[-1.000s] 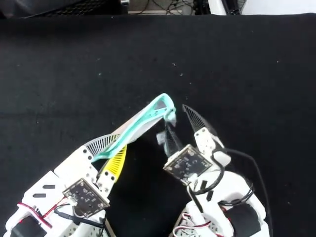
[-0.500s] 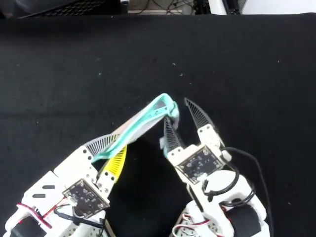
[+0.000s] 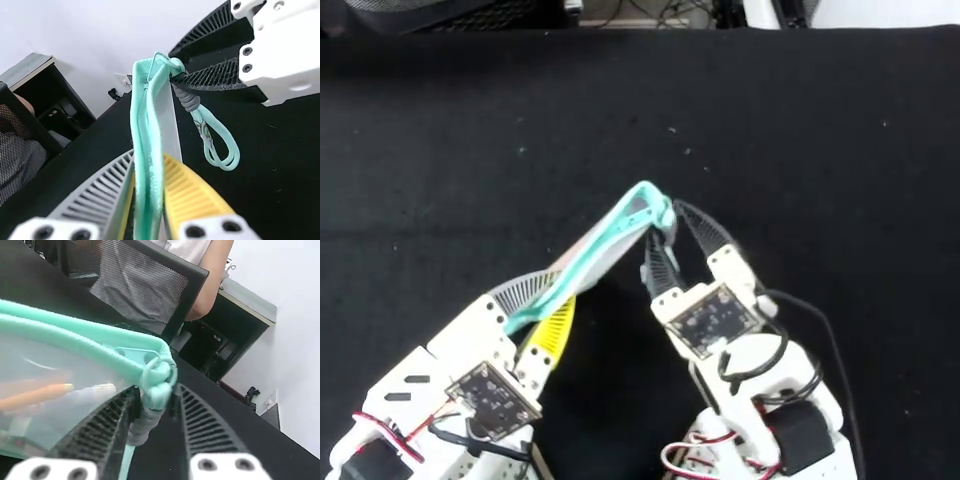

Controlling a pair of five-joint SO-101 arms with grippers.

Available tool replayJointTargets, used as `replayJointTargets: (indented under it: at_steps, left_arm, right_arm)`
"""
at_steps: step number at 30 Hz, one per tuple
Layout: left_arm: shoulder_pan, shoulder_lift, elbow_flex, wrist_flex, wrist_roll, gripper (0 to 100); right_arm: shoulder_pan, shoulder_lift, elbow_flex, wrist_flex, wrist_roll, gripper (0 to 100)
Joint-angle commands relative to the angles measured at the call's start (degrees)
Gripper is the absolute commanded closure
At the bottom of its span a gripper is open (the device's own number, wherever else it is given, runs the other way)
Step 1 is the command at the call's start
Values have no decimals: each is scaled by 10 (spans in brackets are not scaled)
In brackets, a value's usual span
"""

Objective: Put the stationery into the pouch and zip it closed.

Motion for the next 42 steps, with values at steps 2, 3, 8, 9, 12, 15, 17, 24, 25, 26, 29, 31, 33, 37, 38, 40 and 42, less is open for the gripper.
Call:
replayJointTargets:
  at_steps: [2,3,8,9,12,15,17,24,25,26,29,31,33,37,38,40,42]
  left_arm:
    - [5,3,51,17,-2,968]
    - [5,3,51,17,-2,968]
    - [5,3,52,17,-2,968]
    - [5,3,52,17,-2,968]
    - [5,3,52,17,-2,968]
    - [5,3,51,17,-2,968]
    - [5,3,51,17,-2,968]
    - [2,3,52,17,-2,968]
    - [2,3,51,17,-2,968]
    - [2,3,51,17,-2,968]
    - [2,3,51,17,-2,968]
    - [4,3,51,17,-2,968]
    - [5,3,51,17,-2,968]
    - [5,3,51,17,-2,968]
    - [5,3,51,17,-2,968]
    - [5,3,50,17,-2,968]
    - [4,3,50,17,-2,968]
  right_arm:
    - [3,-7,-12,-16,-2,913]
    - [3,-7,-18,-16,-3,913]
    - [11,-7,-29,-16,-2,932]
    - [20,-7,-29,-16,-2,946]
    - [62,-7,-27,-31,-1,984]
    - [105,-7,-7,-65,-1,985]
    - [122,-7,11,-86,-1,985]
    - [130,-7,30,-108,-1,985]
    - [134,-7,30,-108,-1,985]
    - [142,-5,31,-109,-1,985]
    - [179,-2,37,-129,-1,985]
    - [200,-4,51,-152,-1,985]
    - [207,-2,61,-165,-1,985]
    - [210,-1,71,-178,-1,985]
    - [212,-1,74,-182,-1,985]
    - [216,0,76,-183,-1,985]
    - [215,-4,77,-182,-4,985]
